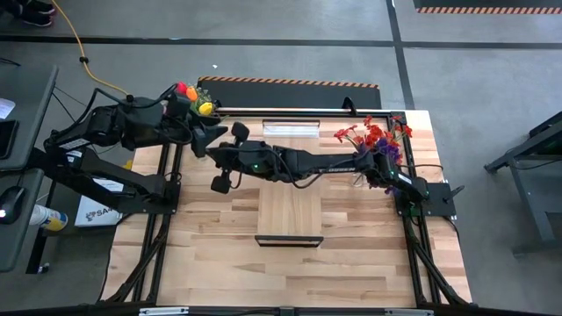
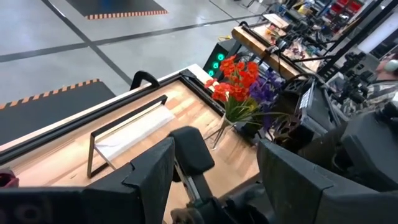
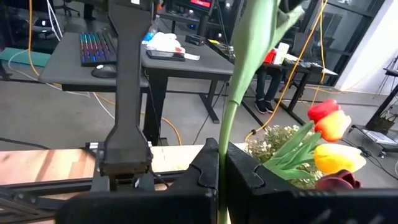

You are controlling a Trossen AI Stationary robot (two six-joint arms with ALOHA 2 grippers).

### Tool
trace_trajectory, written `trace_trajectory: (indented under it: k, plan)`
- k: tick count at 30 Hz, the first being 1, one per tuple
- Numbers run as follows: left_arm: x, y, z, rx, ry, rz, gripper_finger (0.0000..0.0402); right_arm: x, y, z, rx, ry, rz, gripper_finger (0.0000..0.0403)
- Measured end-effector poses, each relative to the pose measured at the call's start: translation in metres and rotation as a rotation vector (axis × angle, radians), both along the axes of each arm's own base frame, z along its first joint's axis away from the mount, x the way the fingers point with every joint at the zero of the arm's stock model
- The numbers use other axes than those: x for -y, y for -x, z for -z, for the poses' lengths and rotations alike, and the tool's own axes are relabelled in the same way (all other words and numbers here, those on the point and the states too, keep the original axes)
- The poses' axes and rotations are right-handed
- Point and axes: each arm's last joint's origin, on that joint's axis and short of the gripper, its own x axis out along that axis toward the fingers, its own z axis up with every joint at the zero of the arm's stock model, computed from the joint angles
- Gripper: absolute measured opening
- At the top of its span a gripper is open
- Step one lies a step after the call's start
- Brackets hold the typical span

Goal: Pick and place flowers into a vace then onto a shelf
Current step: Put the pink tulip into the left transparent vase

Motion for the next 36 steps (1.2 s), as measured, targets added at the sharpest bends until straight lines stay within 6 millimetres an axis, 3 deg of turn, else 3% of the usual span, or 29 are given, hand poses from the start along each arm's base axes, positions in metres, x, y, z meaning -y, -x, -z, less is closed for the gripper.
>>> trace_trajectory:
  k: [13,24,36]
  plan:
    - [0.0,-0.013,-0.004,0.05,-0.021,0.01,0.0261,-0.009,0.001,-0.003,0.017,-0.03,-0.053,0.0]
    - [0.001,-0.053,0.015,-0.073,-0.017,0.035,0.0261,-0.014,0.0,-0.002,0.021,-0.032,-0.087,0.0]
    - [0.002,-0.049,0.023,-0.155,0.013,0.048,0.0262,-0.028,0.005,-0.006,-0.005,0.056,-0.042,0.0]
